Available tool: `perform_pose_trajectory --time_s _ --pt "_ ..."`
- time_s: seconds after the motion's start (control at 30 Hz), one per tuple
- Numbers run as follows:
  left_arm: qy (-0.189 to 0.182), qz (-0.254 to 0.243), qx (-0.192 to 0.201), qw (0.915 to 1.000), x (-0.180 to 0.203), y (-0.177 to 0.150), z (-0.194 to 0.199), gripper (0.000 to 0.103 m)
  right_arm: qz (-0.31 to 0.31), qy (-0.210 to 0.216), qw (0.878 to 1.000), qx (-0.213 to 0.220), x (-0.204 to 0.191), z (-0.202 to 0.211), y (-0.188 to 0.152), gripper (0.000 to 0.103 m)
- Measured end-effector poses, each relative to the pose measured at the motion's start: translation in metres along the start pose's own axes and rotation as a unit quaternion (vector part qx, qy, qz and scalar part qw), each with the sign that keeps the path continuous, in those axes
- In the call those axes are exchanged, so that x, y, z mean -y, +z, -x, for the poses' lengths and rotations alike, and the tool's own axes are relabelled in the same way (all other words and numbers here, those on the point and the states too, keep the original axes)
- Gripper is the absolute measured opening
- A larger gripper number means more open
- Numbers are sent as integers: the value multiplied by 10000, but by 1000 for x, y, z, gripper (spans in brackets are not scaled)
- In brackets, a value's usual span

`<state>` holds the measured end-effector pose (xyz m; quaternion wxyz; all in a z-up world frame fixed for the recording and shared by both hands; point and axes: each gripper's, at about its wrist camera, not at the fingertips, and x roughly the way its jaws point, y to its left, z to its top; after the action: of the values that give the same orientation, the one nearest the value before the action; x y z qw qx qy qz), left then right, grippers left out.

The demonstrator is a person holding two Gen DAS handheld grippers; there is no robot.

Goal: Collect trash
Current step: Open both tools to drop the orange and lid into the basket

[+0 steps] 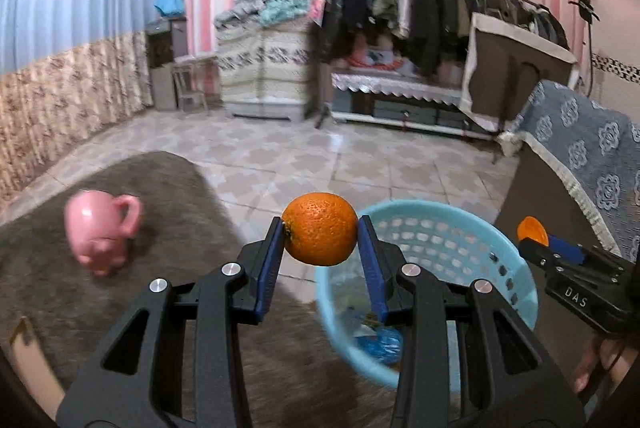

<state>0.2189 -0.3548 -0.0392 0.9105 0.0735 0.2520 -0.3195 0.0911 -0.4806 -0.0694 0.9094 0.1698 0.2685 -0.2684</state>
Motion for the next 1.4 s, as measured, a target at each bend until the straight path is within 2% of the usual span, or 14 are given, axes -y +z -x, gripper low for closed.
perform_pose_trajectory --time_s 0.1,0.3,0.33,0.4,0.47,0.67,0.8,0.97,1.0,1.03,1.1,1.27,1.33,1.4 --pt "-176 -128 -174 9996 15 -4 -22 37 17 -65 10000 57 1 2 2 39" --pt "-234 -339 -345 9986 40 -13 -44 39 -109 -117 9999 -61 11 -2 0 39" --pt "-219 -341 -336 9986 42 -11 -45 42 -139 -124 9998 -70 12 -2 0 39" --pt "-187 -351 -331 9987 42 -10 -46 59 -220 -108 9997 -86 14 -3 0 39" --pt "2 -327 -216 9992 37 -6 -44 76 -206 -96 9997 -98 14 -5 1 39" --pt "499 -149 64 9986 8 3 -25 93 22 39 9999 -158 -3 -9 0 39" --pt "870 -38 228 9959 -13 3 -9 98 122 198 9995 -224 -18 -13 -4 40" --pt "1143 139 288 9929 -42 1 13 98 258 344 9984 -364 -35 -24 -10 40" --pt "1176 173 300 9925 -47 1 17 98 267 339 9983 -402 -37 -26 -11 43" --pt "1224 218 319 9917 -51 1 21 98 265 325 9982 -422 -39 -27 -12 52" --pt "1298 293 357 9905 -60 0 31 98 247 356 9983 -390 -41 -26 -13 63" --pt "1518 434 460 9864 -78 -2 61 98 313 379 9985 -226 -46 -17 -9 74" --pt "1655 475 500 9838 -84 -5 78 98 330 388 9986 -111 -50 -9 -8 87" --pt "1760 544 580 9812 -90 -10 99 98 419 429 9982 48 -56 2 -8 91"
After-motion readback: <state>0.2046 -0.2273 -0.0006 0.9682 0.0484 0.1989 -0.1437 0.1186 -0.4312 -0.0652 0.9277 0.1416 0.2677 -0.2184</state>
